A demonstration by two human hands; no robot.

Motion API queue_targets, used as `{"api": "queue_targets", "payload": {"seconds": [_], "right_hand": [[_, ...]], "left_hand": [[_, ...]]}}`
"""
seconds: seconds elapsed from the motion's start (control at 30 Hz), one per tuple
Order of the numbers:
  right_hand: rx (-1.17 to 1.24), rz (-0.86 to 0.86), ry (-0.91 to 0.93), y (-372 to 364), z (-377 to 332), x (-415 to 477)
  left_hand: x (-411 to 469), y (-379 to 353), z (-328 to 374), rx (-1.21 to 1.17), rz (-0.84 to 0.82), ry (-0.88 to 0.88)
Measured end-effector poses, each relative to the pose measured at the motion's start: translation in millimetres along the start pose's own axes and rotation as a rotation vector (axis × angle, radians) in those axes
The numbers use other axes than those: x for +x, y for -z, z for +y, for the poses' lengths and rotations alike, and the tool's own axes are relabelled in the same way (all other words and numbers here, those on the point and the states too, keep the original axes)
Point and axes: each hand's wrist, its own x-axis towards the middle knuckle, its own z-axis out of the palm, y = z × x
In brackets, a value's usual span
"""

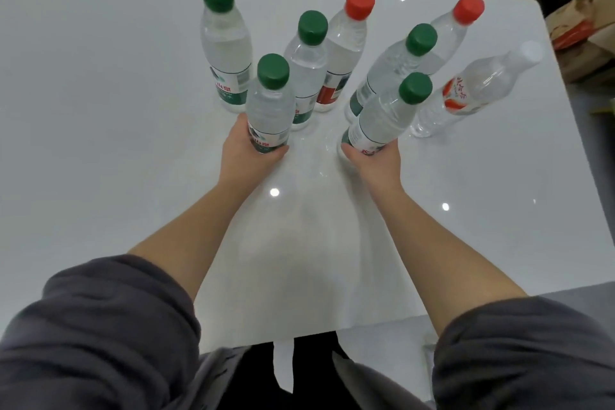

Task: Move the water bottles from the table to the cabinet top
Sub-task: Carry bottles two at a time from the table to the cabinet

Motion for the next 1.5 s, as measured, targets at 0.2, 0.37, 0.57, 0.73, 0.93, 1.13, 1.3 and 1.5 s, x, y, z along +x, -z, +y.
{"api": "queue_targets", "payload": {"seconds": [0.2,0.37,0.57,0.73,0.93,1.13,1.3,1.5], "right_hand": [[-0.020,-0.035,-0.041,12,19,-39],[-0.008,-0.032,-0.074,11,34,-60],[0.033,0.019,-0.097,6,33,-64],[0.087,0.063,-0.130,11,38,-90],[0.177,0.171,-0.167,41,47,-145],[0.269,0.330,-0.182,88,70,-205],[0.290,0.500,-0.213,133,105,-260],[0.267,0.684,-0.307,185,149,-339]], "left_hand": [[-25,5,-10,0.087,-0.078,0.003],[-39,7,-13,0.043,-0.155,-0.054],[-34,3,-18,0.058,-0.197,-0.001],[-48,6,-17,0.056,-0.220,-0.021],[-84,-12,-9,0.060,-0.350,-0.063],[-140,-58,3,0.114,-0.575,-0.151],[-200,-106,12,0.152,-0.757,-0.222],[-281,-151,24,0.159,-0.954,-0.274]]}}
